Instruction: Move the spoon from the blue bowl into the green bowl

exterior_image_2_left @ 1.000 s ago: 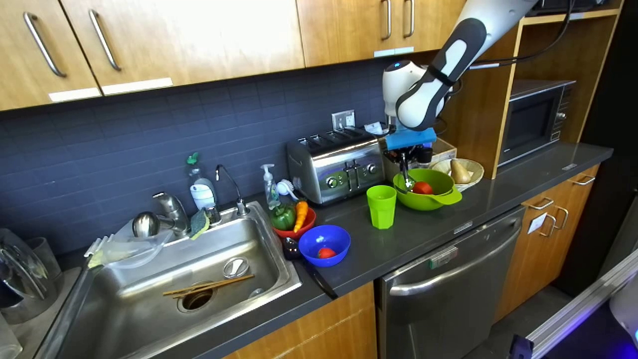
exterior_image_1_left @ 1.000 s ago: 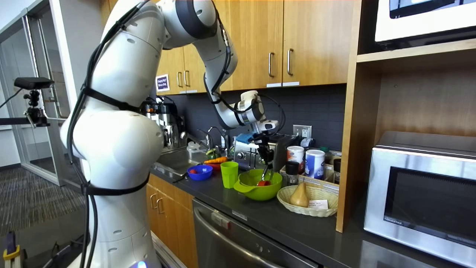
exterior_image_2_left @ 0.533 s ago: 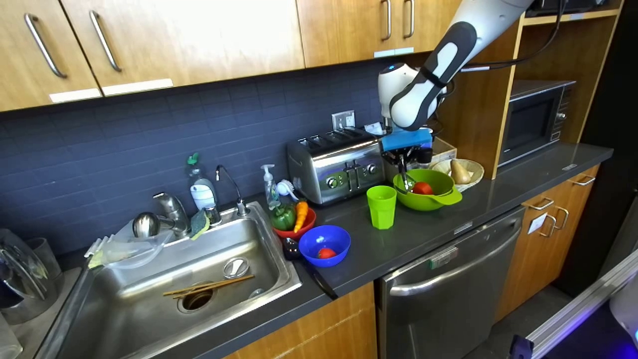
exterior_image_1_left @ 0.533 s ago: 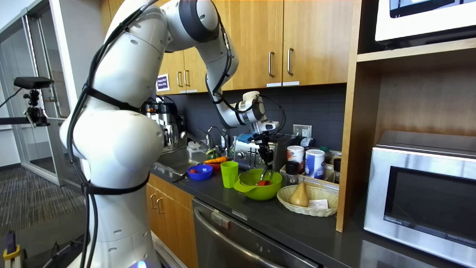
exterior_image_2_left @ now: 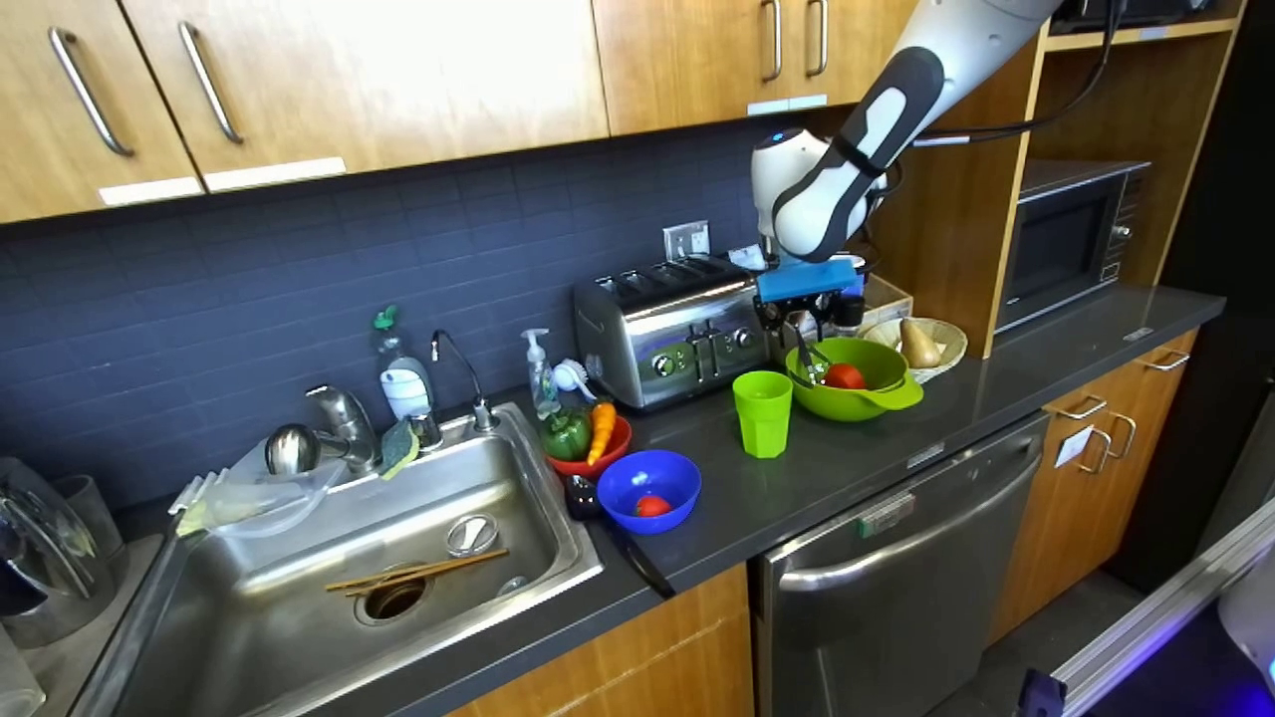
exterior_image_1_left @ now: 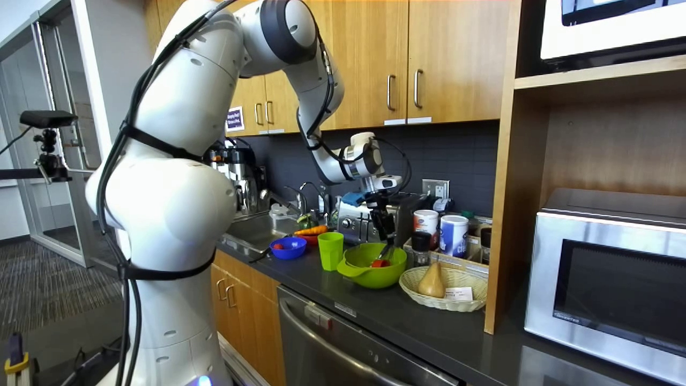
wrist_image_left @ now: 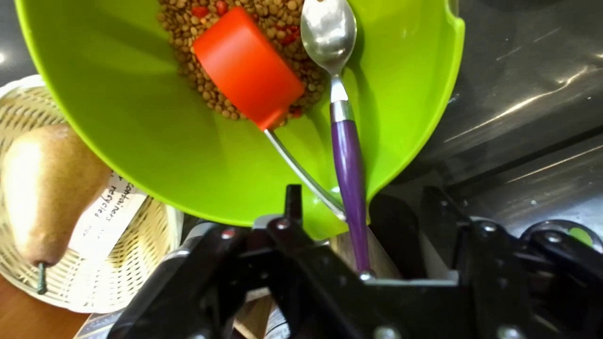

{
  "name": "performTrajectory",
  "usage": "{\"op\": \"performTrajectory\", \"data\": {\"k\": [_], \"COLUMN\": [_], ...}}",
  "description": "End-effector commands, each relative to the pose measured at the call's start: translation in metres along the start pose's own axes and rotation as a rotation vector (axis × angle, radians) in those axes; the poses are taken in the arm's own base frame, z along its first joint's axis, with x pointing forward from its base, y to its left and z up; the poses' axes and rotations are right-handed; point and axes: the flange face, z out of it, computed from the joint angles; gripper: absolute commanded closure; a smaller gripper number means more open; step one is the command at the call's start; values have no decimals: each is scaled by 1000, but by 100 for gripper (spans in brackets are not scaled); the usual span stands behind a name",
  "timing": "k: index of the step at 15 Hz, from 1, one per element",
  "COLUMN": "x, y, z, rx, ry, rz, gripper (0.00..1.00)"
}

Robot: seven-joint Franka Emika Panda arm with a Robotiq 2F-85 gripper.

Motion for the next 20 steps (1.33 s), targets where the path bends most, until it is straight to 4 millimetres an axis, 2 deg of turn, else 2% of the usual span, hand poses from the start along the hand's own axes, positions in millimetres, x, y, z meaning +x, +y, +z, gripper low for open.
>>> {"op": "performTrajectory", "data": {"k": [1, 6, 13, 20], "x": [-11, -50, -131, -204], "y": [-2, 0, 20, 33], "z": [-17, -55, -117, -155], "rx": [2, -12, -67, -6], "ry": [-13, -38, -91, -108], "rz": [13, 8, -40, -125], "gripper": [3, 0, 0, 0]}}
